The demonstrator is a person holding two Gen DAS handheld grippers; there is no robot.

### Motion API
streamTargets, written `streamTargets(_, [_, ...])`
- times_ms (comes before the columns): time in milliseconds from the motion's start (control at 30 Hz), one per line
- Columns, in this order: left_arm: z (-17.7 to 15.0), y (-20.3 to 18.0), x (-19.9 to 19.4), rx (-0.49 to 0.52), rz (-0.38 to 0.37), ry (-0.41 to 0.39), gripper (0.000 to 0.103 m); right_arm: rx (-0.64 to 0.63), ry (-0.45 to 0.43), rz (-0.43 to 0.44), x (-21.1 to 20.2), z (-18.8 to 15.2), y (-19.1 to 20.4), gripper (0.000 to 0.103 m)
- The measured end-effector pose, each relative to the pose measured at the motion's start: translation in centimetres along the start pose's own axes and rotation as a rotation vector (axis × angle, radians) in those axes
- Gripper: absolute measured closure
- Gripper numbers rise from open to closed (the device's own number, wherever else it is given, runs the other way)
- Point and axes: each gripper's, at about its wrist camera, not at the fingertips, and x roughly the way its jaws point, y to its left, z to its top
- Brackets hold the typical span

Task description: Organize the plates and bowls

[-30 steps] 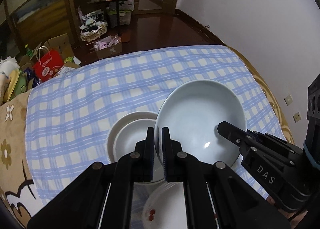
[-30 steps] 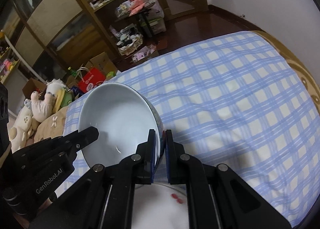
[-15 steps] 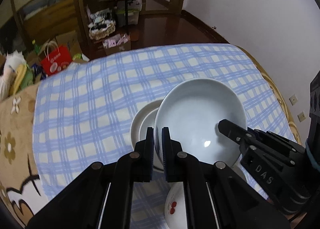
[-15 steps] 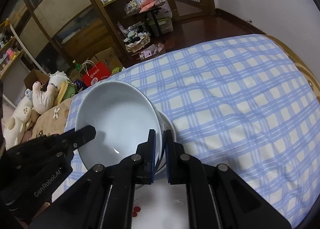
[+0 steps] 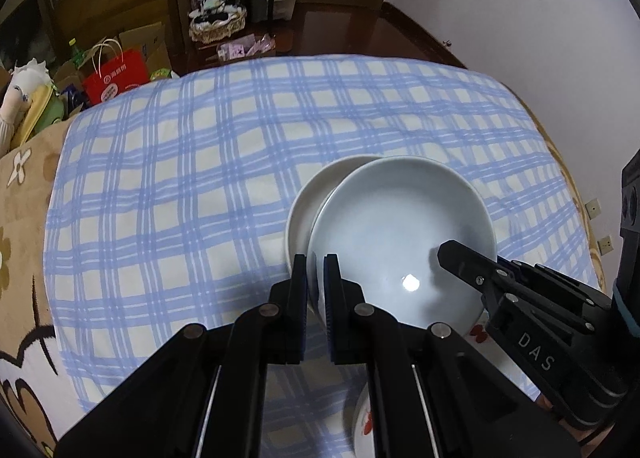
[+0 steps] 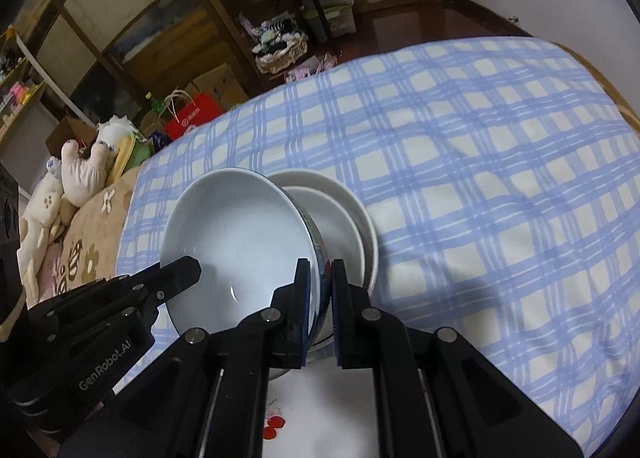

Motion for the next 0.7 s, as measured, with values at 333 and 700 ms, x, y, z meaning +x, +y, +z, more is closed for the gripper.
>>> streamTargets(333, [0.3,-0.5,1.2,0.026,0.015,0.018,0.096,-0.024,0.000,-0.041,1.2,-0.2,0.0,0.092])
streamTargets(700, [0.4,-0.7,2.0,0.047,0.077,0.017,0.094,-0.006,0.016,0.015,1.5,-0.1,-0.6,0.087])
